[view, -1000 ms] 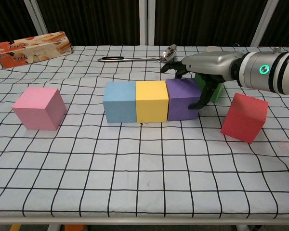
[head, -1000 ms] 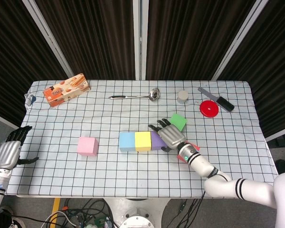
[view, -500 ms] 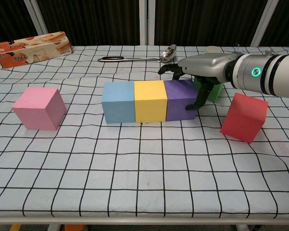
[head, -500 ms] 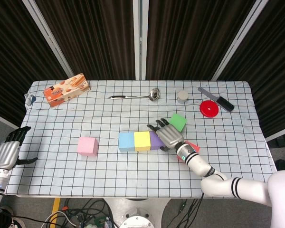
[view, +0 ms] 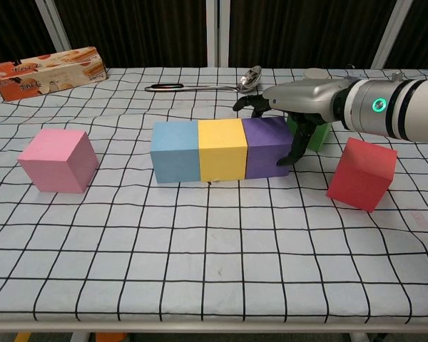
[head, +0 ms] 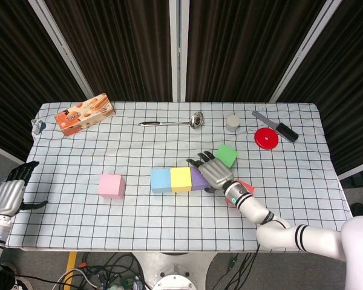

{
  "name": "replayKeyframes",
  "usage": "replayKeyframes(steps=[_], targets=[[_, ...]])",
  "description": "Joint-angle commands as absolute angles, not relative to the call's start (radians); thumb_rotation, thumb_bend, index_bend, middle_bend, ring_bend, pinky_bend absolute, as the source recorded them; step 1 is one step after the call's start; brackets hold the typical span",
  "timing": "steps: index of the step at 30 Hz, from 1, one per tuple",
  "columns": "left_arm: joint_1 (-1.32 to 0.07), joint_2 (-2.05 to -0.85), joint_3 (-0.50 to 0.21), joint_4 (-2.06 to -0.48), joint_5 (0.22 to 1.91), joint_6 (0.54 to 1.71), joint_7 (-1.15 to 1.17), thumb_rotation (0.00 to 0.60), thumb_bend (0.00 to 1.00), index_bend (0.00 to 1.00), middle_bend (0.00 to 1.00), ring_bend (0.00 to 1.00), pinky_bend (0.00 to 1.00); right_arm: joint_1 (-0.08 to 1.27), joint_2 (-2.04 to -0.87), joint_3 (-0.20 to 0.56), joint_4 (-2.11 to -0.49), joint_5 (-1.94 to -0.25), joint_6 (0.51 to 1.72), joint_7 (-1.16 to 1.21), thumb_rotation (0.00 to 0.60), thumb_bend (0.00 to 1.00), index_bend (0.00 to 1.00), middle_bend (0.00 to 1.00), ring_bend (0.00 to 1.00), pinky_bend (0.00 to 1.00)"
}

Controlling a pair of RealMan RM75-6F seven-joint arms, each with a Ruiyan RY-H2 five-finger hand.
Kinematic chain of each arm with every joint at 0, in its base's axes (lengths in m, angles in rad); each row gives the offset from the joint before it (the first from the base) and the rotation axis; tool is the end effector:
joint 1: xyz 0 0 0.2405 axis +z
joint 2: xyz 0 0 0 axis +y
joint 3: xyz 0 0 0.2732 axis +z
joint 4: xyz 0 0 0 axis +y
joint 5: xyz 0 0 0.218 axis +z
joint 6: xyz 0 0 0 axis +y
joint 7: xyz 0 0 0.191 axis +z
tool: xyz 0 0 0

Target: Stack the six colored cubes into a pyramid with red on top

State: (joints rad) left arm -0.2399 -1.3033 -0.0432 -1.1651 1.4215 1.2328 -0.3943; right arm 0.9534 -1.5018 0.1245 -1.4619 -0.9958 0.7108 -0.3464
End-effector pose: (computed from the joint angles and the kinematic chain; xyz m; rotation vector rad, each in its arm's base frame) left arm -0.3998 0.2921 0.1171 -1.3831 -1.1367 -0.9029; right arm -0.1126 -0.4135 -0.0700 2.1494 -0.9305 0.7554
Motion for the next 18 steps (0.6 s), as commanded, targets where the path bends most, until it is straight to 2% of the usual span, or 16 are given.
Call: replayKeyframes(steps=[1, 10, 18], targets=[[-0.239, -1.304, -0.043, -1.166, 1.423, 1.234, -0.393, 0.600, 0.00, 0.04, 0.02, 0.00, 0.07, 0.955, -1.499, 0.123, -1.462, -0.999, 0.707, -0.341, 0.600, 0.10, 0.00, 0.17, 0.00, 0.00], [-0.237, -1.299, -0.046, -1.182, 1.430, 1.245, -0.393, 0.600, 0.00, 0.04, 0.02, 0.00, 0.07, 0.950, -1.467, 0.130, -1.505, -1.018, 0.722, -0.316, 0.600, 0.10, 0.00, 0.14, 0.00, 0.00], [-0.252, -1.286, -0.048, -1.227, 1.445, 1.242, -0.372, 0.600, 0.00, 0.04, 0.03, 0.00, 0.07, 0.916, -1.304, 0.157, -1.658, -1.075, 0.804, -0.310, 0.600, 0.10, 0.00, 0.14, 0.00, 0.00]])
